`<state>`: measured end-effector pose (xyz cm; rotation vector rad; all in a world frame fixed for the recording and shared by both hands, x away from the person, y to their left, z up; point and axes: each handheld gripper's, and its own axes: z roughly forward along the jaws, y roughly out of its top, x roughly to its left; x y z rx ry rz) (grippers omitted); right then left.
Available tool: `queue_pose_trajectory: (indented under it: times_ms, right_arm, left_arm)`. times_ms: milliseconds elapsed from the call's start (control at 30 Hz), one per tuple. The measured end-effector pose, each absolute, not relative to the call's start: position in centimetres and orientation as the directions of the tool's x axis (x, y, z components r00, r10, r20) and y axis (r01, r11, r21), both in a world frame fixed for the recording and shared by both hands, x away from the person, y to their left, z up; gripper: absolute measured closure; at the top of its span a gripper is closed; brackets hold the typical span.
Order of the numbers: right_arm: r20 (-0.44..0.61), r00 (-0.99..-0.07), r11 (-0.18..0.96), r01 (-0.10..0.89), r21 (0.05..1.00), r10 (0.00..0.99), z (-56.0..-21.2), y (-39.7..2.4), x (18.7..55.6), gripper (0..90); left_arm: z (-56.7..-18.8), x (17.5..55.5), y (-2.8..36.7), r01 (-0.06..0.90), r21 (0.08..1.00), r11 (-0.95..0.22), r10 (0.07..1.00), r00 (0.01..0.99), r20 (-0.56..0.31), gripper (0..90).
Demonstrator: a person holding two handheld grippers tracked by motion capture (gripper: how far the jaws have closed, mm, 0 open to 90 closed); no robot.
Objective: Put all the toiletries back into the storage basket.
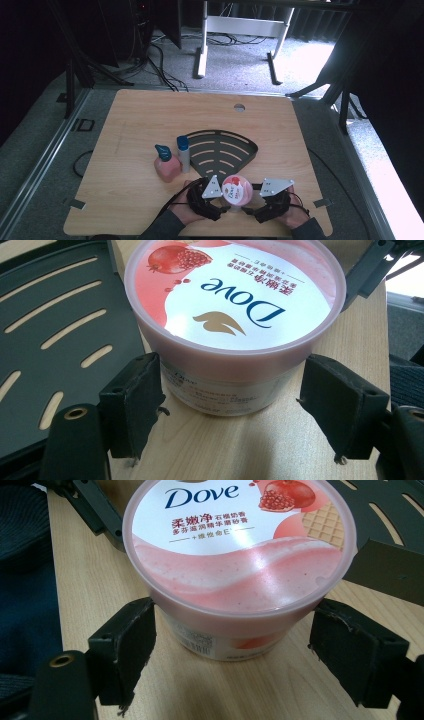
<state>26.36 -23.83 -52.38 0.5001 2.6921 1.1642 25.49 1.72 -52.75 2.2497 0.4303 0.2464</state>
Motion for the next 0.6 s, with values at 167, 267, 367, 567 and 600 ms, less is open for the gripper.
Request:
queue_pose_trajectory:
  times_ms: [167,267,367,567,600]
  right_arm:
    - [-0.017,-0.928,0.637,0.242,0.731,0.372,-52.41,-23.87,26.42,18.6]
    - [-0.023,-0.928,0.637,0.238,0.733,0.373,-52.34,-23.84,26.54,18.3]
    - [-0.024,-0.928,0.637,0.237,0.734,0.372,-52.25,-23.80,26.61,18.2]
    - [-0.026,-0.929,0.637,0.233,0.735,0.370,-52.03,-23.67,26.88,18.1]
    - [-0.024,-0.928,0.635,0.234,0.736,0.371,-51.98,-23.64,26.94,18.1]
  left_arm:
    - [-52.59,25.61,1.60,0.219,0.752,-0.621,0.381,0.924,0.045,25.5]
    - [-52.46,25.70,1.60,0.219,0.750,-0.624,0.384,0.922,0.050,25.4]
    - [-52.40,25.70,1.63,0.221,0.752,-0.621,0.388,0.920,0.049,25.4]
    - [-52.11,25.88,1.71,0.223,0.754,-0.618,0.395,0.917,0.053,25.4]
    - [-52.02,25.92,1.76,0.223,0.752,-0.621,0.395,0.917,0.054,25.4]
